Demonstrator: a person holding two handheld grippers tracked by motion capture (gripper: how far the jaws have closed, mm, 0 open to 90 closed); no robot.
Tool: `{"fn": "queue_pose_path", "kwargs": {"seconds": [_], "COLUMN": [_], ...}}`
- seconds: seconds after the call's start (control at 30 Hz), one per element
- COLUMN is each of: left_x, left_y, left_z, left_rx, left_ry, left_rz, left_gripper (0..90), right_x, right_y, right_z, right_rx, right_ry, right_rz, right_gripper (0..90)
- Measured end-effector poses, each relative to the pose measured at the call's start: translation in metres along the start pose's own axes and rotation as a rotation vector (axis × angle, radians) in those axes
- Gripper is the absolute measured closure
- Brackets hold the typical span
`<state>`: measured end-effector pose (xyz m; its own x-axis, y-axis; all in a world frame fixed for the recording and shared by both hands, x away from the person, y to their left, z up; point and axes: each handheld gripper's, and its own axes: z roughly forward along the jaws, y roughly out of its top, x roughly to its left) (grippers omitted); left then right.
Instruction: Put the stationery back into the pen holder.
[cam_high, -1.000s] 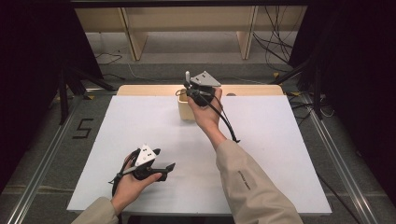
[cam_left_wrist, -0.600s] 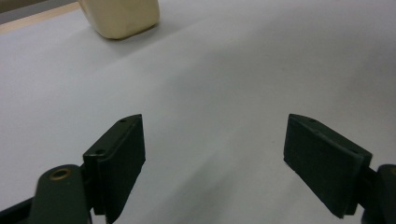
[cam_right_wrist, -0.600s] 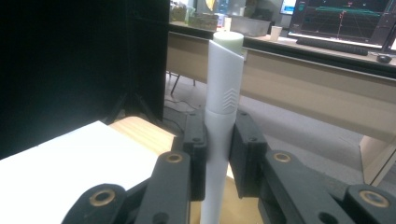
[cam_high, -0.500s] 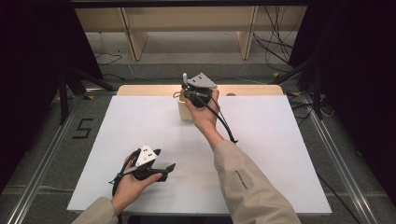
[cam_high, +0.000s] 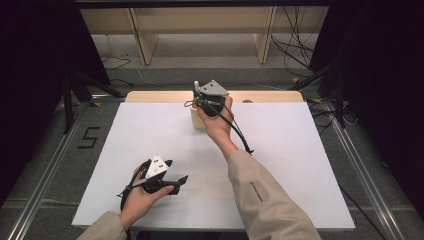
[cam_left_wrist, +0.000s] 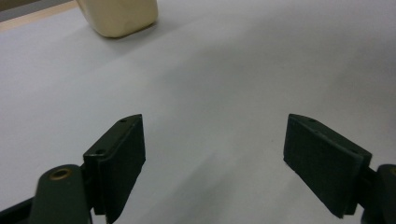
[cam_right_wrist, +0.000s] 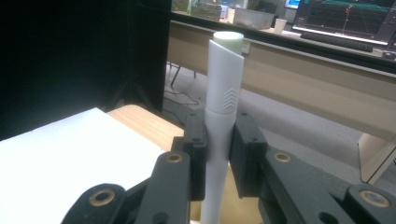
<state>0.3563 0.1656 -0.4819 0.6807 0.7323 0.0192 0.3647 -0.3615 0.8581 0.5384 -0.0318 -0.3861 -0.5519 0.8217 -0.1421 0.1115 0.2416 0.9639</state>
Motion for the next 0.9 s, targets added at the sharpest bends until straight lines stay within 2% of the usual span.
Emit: {"fn": "queue_pose_path", "kwargs": {"seconds": [0.27,0.9], "left_x": [0.0001,-0.0003], "left_y": [-0.0001,-0.0008], "left_z": [0.0001,0.0010], "left_rx": [0.003,0.009], "left_ry": [-0.001,-0.005], "left_rz": [0.004,0.002], "left_gripper": [20.5,20.6], "right_x": [0.0016,0.0000], "right_y": [-0.0032,-0.0075], "right_z": [0.0026,0.0052], "right_rx": [0.008,0.025], "right_ry": [0.001,0.004], "right_rz": [-0.013,-0.009], "right_gripper": [78.3,78.2]}}
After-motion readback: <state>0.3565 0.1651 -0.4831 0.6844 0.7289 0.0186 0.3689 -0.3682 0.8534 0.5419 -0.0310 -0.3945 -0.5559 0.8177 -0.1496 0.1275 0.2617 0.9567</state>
